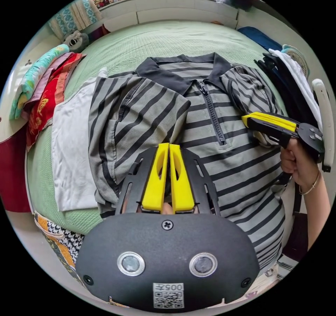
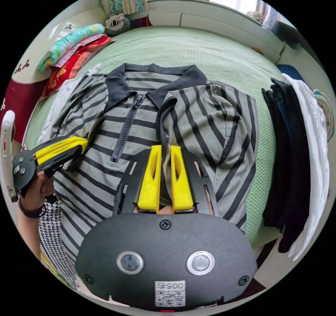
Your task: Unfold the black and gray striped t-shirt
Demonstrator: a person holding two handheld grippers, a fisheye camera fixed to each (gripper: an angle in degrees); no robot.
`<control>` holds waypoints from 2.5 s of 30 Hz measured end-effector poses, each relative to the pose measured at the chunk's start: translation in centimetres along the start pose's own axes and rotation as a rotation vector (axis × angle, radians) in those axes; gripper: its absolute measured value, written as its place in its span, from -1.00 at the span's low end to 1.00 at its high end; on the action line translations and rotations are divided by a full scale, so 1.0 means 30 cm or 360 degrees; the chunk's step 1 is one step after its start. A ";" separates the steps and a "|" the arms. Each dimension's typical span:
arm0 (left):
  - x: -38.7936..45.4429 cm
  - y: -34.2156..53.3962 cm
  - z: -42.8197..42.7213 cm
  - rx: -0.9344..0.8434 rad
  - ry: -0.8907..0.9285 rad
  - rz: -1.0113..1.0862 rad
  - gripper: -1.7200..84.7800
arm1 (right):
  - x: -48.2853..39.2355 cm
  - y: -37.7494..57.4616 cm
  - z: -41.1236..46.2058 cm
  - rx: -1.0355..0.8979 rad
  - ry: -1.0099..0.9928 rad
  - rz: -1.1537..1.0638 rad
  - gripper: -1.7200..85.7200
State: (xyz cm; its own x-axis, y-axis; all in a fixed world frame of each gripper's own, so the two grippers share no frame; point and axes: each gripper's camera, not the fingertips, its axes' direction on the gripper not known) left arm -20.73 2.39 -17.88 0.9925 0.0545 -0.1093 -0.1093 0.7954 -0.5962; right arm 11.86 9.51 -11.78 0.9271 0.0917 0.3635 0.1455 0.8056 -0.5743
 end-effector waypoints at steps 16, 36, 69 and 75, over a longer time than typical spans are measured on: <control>-0.707 0.220 -0.187 0.0174 -0.0263 -0.1005 -0.96 | 0.593 0.070 -0.474 0.0241 0.0318 0.0600 -0.97; -0.039 0.483 -0.169 0.0232 0.0165 -0.0504 -0.97 | 0.063 0.452 -0.429 0.0343 -0.0176 0.0265 -0.98; 0.312 0.670 0.144 0.0046 0.0067 -0.0489 -0.97 | -0.359 0.691 -0.069 0.0158 0.0019 0.0228 -0.98; 0.366 0.666 0.165 0.0023 -0.0003 -0.0464 -0.97 | -0.389 0.697 -0.050 0.0150 0.0047 0.0206 -0.98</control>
State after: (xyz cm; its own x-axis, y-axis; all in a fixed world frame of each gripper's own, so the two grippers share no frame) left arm -11.76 21.87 -27.06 0.9820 -0.1766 0.0669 0.1816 0.7860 -0.5909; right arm 4.62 24.39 -29.14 0.9459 0.1822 0.2686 -0.0076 0.8397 -0.5429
